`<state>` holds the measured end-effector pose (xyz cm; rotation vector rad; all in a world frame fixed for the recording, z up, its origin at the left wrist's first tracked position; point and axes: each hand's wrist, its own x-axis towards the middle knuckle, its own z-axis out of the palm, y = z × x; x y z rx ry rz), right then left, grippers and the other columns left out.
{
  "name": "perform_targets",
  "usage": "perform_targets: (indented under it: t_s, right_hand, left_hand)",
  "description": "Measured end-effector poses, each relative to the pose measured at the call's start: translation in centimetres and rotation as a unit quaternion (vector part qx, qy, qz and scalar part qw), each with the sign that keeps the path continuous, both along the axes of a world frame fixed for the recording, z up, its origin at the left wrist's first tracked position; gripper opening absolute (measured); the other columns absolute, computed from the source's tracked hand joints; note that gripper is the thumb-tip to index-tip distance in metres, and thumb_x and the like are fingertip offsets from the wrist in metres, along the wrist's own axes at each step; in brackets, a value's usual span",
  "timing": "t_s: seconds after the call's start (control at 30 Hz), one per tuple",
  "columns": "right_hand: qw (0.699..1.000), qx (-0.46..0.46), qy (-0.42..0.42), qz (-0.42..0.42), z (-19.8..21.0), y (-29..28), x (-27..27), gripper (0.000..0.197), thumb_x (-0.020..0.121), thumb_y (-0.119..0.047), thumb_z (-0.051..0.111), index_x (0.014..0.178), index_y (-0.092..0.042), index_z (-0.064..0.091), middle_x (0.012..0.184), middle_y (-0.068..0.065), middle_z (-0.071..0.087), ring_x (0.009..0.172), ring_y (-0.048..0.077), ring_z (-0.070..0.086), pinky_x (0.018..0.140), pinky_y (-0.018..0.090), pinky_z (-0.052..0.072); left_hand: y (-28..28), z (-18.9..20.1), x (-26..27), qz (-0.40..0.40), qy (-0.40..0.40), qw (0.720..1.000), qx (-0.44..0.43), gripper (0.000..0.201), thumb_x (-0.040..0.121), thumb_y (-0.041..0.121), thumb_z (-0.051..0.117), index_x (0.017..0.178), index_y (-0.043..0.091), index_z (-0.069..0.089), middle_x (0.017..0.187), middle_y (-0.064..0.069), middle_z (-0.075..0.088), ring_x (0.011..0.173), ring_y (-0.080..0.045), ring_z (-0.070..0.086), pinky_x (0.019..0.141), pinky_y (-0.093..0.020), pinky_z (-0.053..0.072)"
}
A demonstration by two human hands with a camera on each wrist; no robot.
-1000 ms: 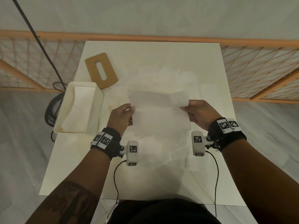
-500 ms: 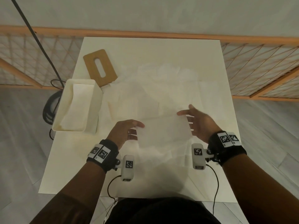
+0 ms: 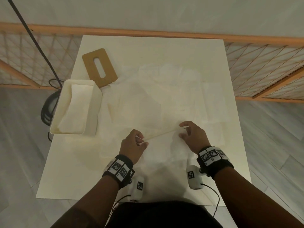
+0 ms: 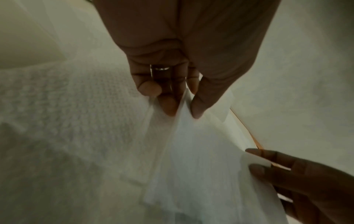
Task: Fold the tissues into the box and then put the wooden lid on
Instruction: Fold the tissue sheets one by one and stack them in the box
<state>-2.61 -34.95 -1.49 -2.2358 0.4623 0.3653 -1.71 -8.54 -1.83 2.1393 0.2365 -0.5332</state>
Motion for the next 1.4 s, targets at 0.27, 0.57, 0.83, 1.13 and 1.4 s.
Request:
perform_targets:
  t_s: [0.27, 0.57, 0.83, 1.13, 1.4]
  right_hand:
    - [0.999, -0.024, 0.000, 0.044, -1.1, 0.6, 1.9, 0.028, 0.090, -0.016, 0.074, 0.113, -0.029, 0.063, 0.072, -0.007, 0.051, 0.065, 0.009, 0.051, 0.056, 0.008, 0.038]
    - [0.996, -0.045, -0.042, 0.063, 1.3, 4.6, 5.8, 0.036, 0.092, -0.046, 0.069, 0.117, -0.021, 0.061, 0.106, -0.004, 0.062, 0.098, 0.016, 0.059, 0.090, 0.034, 0.050]
    - [0.994, 0.077, 0.074, -0.023, 2.9, 7.5, 12.2, 0.046, 0.094, -0.048, 0.066, 0.091, -0.002, 0.068, 0.091, 0.011, 0.071, 0.085, 0.027, 0.063, 0.076, 0.040, 0.052]
    - [0.961, 0.221, 0.000, 0.167, 10.2, 3.6, 10.9, 0.028, 0.099, -0.004, 0.060, 0.126, -0.014, 0.065, 0.091, -0.009, 0.075, 0.072, -0.004, 0.068, 0.064, 0.008, 0.047]
    - [0.898, 0.423, 0.087, 0.088, 10.1, -0.4, 10.7, 0.028, 0.104, -0.017, 0.054, 0.128, -0.007, 0.065, 0.118, 0.013, 0.071, 0.105, 0.032, 0.069, 0.088, 0.037, 0.055]
  left_hand:
    - [-0.6, -0.6, 1.1, -0.098, -0.030, 0.989, 0.106, 0.017, 0.093, 0.021, 0.065, 0.107, 0.029, 0.061, 0.093, 0.008, 0.059, 0.087, -0.016, 0.062, 0.079, -0.028, 0.049]
    - [-0.3, -1.7, 1.5, -0.169, -0.069, 0.970, 0.163, 0.017, 0.091, 0.029, 0.067, 0.105, 0.024, 0.061, 0.115, 0.004, 0.050, 0.103, -0.020, 0.056, 0.085, -0.037, 0.052]
    - [0.4, -0.3, 2.4, -0.157, -0.095, 0.974, 0.135, 0.020, 0.093, 0.034, 0.066, 0.108, 0.023, 0.061, 0.111, 0.006, 0.054, 0.106, -0.018, 0.056, 0.089, -0.031, 0.048]
    - [2.3, 9.5, 12.7, -0.123, -0.138, 0.980, -0.078, 0.083, 0.082, 0.037, 0.071, 0.153, 0.033, 0.028, 0.157, 0.014, 0.031, 0.145, -0.009, 0.029, 0.116, -0.030, 0.026]
    - [-0.4, 8.3, 12.6, -0.098, 0.161, 0.931, -0.312, 0.055, 0.070, 0.013, 0.089, 0.121, 0.007, 0.068, 0.120, -0.012, 0.073, 0.113, -0.030, 0.069, 0.092, -0.040, 0.058]
